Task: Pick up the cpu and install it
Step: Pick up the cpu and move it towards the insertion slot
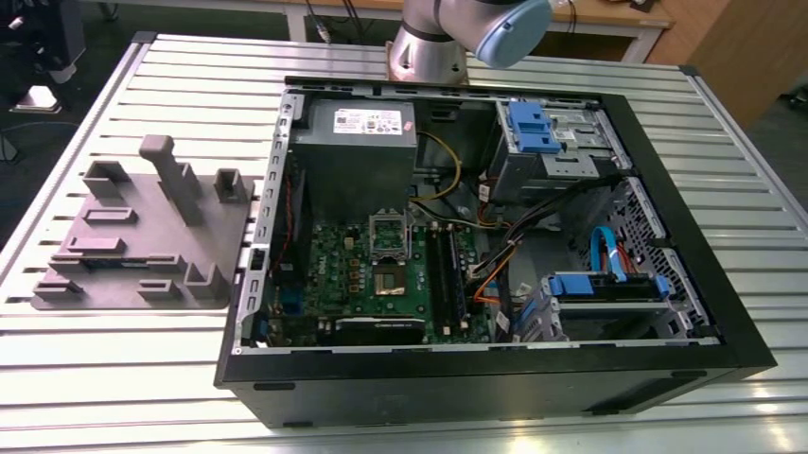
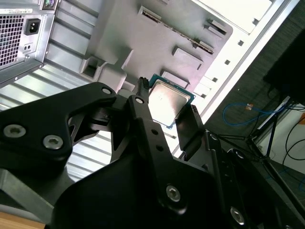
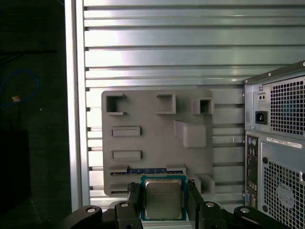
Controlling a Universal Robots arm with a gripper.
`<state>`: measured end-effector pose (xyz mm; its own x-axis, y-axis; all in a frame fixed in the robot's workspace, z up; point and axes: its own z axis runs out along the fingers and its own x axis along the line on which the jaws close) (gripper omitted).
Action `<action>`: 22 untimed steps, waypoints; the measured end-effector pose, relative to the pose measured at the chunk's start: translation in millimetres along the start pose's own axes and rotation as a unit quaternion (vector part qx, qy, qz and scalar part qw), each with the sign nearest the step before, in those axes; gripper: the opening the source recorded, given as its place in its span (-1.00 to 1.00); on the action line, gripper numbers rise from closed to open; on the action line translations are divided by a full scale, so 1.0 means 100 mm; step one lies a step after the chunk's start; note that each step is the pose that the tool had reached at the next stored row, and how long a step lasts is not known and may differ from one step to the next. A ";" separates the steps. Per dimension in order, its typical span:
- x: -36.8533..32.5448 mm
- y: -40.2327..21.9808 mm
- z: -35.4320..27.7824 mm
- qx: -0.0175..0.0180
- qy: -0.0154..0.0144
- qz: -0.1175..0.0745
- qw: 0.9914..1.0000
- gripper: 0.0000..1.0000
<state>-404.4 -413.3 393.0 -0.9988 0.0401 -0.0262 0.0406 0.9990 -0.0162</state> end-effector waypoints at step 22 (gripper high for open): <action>-0.082 0.003 0.002 0.000 0.000 0.000 1.000 -0.05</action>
<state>-396.2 -413.3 393.0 -0.9989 0.0400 -0.0262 0.0405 0.9990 -0.0162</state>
